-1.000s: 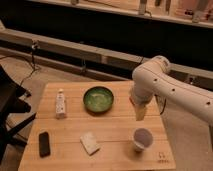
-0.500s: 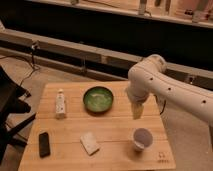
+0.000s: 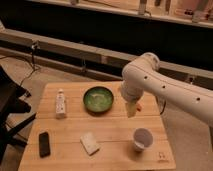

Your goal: Place the bottle in the ceramic bowl

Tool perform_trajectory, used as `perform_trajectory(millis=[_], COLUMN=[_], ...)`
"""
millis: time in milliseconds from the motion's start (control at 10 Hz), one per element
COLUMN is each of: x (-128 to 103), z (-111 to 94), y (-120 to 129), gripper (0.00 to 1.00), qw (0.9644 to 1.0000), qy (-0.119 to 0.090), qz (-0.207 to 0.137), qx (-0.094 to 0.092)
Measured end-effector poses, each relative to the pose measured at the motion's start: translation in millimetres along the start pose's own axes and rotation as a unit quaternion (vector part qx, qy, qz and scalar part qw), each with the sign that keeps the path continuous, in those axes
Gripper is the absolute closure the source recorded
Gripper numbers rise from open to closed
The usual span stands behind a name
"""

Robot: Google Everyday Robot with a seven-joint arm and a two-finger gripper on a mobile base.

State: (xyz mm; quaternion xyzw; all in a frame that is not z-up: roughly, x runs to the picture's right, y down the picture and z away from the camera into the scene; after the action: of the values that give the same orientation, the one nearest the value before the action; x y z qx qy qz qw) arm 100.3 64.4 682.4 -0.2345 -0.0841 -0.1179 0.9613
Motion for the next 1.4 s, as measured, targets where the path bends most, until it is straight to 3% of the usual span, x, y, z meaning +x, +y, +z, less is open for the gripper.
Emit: perform_trajectory(millis=[300, 900, 1400], x=[-20.2, -41.2, -70.9], z=[2.3, 6.5, 14.6], y=[-10.4, -21.0, -36.1], gripper=[0.2, 0.2, 0.2], qw=[0.9993, 0.9972, 0.9921], qy=[-0.011, -0.032, -0.052], qz=[-0.035, -0.067, -0.113], qx=[0.005, 0.013, 0.016])
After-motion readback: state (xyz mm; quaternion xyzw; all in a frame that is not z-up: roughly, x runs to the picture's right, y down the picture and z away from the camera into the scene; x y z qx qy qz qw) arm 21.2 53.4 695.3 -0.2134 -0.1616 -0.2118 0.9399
